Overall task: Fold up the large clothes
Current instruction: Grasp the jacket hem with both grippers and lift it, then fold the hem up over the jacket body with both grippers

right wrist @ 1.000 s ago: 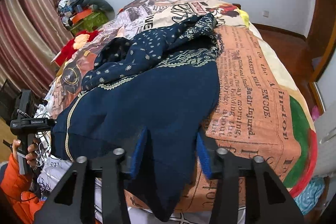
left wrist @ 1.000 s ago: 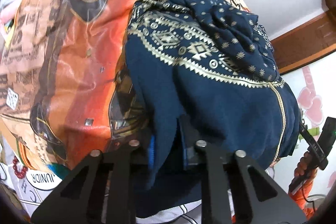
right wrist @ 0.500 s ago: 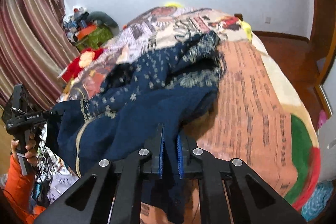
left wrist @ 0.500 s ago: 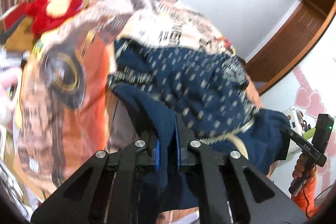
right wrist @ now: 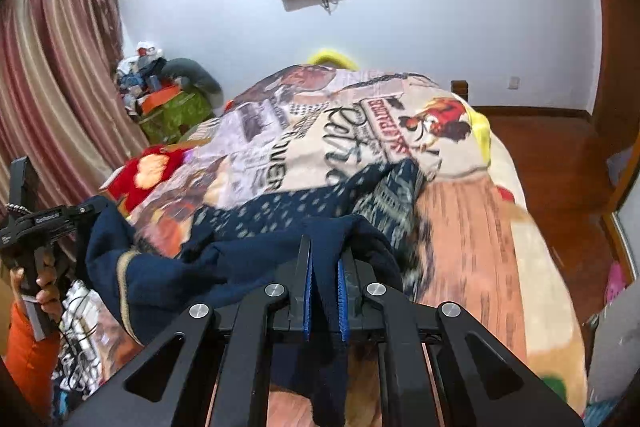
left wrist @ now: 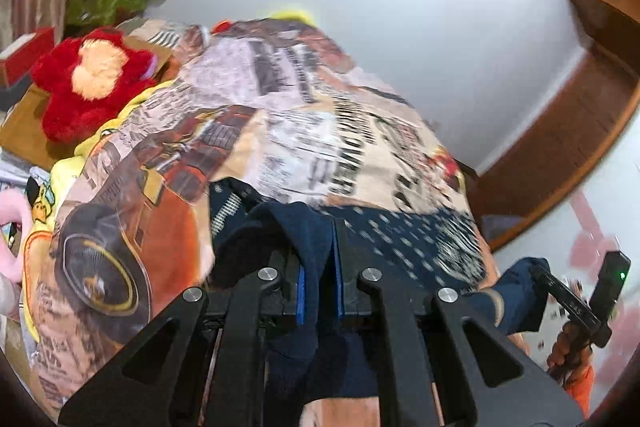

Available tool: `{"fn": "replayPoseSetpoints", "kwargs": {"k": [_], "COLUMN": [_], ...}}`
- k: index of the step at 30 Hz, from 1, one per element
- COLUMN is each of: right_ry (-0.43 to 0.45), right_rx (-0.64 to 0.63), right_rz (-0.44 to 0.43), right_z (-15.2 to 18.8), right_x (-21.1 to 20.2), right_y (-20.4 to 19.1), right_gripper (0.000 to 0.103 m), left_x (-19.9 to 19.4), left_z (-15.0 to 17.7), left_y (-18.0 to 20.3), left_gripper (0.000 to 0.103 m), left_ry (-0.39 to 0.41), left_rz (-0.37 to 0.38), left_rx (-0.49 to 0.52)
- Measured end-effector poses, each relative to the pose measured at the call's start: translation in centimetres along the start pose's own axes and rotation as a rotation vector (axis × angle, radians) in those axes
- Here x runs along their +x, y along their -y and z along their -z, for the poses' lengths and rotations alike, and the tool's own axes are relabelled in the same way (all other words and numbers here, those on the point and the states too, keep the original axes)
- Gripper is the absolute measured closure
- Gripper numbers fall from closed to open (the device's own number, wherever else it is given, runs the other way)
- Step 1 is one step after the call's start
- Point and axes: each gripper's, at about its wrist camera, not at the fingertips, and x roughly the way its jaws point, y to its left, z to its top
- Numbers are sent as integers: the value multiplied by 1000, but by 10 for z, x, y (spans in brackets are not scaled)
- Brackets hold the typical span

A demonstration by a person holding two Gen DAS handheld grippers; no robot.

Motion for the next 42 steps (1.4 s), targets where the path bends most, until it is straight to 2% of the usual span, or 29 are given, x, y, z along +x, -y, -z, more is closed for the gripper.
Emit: {"fn": "replayPoseSetpoints", "kwargs": {"k": [4,7,11,15,21,25,26,27,28,29,30,31,34,37,41,42], "right_ry": [-54,-125,-241,-269,-303,-321,-315,-302,-279,-251,-224,-198,-163,-140,-144,-149], "right_rx": [21,52,80,51,-41,-40,-41,-43,-45,-44,-43,-45,-64,-75,-117,-137], "right_rz": [28,37,44,46,40,49,59,75,93,105,106,103,97,58,15,8], "right_z": [-22,-28,-21,-16,-19,-25,-27,-29,-31,-34,-36,-38,-42,-38,-22,-16], "right_x": [50,93,148,167,162,147,141,134,126,116,106,97,73,54,47,48], "right_y": [18,34,51,53,47,46,46,46,45,45,44,43,34,18,-9,-17], "right_gripper": [96,96,96,95,95,91,88,81,70,63,51,46,45,44,40,35], "left_x": [47,88,132,156,146,123,119,109,102,93,85,77,54,39,38,42], "left_z": [-11,-7,10,23,22,14,12,10,9,8,7,6,7,16,38,44], "left_y": [-25,-48,-68,-72,-63,-51,-47,-42,-39,-33,-28,-24,-7,16,47,54], "left_gripper": [93,93,93,92,87,82,80,72,65,63,59,56,47,38,30,29], "left_ry": [-40,-108,-190,-240,-235,-229,-223,-203,-183,-155,-136,-124,-89,-74,-114,-133], "left_rz": [-98,-147,-191,-214,-228,-244,-255,-285,-309,-331,-339,-340,-323,-274,-195,-181], "left_rx": [-25,-50,-63,-28,62,123,140,169,189,219,243,259,310,362,426,443]}}
